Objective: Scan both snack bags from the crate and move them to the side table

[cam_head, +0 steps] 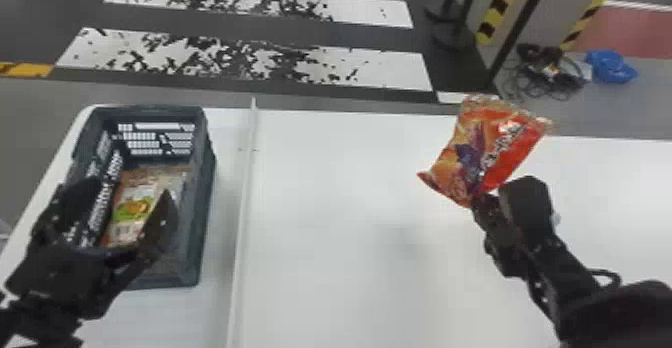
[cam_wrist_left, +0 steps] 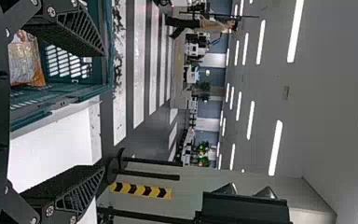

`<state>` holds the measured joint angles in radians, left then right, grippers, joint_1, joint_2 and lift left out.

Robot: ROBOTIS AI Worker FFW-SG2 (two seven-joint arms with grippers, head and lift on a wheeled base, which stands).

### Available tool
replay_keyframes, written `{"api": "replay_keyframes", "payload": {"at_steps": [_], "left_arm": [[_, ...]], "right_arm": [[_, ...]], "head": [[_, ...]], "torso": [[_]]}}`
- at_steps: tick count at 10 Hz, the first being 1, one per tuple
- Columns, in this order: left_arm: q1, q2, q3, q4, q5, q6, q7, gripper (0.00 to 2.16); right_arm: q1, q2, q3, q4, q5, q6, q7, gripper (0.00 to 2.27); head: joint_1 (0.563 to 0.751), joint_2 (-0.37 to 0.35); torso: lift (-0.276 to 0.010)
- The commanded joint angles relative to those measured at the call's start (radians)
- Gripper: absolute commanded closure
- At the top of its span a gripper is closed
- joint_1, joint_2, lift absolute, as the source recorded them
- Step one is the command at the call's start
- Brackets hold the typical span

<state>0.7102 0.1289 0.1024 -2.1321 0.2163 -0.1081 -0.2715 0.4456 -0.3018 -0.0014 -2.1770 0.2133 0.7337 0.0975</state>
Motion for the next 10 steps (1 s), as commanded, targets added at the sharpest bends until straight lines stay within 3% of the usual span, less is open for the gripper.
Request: {"api": "replay_keyframes", "payload": {"at_steps": [1, 5, 7, 10], "left_arm": [[0.000, 0.000, 0.000, 0.000, 0.000, 0.000, 0.000, 0.15], [0.000, -0.002, 0.000, 0.000, 0.000, -0.003, 0.000, 0.15], [0.000, 0.000, 0.000, 0.001, 0.000, -0.003, 0.000, 0.15], [0.000, 0.000, 0.005, 0.003, 0.005, -0.006, -0.002, 0.15]], "right_arm": [[0.018, -0.066, 0.104, 0.019, 0.207, -0.056, -0.004, 2.25], [-0.016, -0.214, 0.448, 0.252, 0.844, -0.004, -0.117, 2.25], [-0.079, -0.257, 0.610, 0.395, 1.025, 0.131, -0.151, 2.25], [-0.128, -0.264, 0.736, 0.511, 1.175, 0.229, -0.124, 2.17]], "head": [[0.695, -0.124], [0.695, -0.096], [0.695, -0.097], [0.695, -0.105]], "torso": [[-0.075], [-0.075], [-0.075], [-0.075]]}}
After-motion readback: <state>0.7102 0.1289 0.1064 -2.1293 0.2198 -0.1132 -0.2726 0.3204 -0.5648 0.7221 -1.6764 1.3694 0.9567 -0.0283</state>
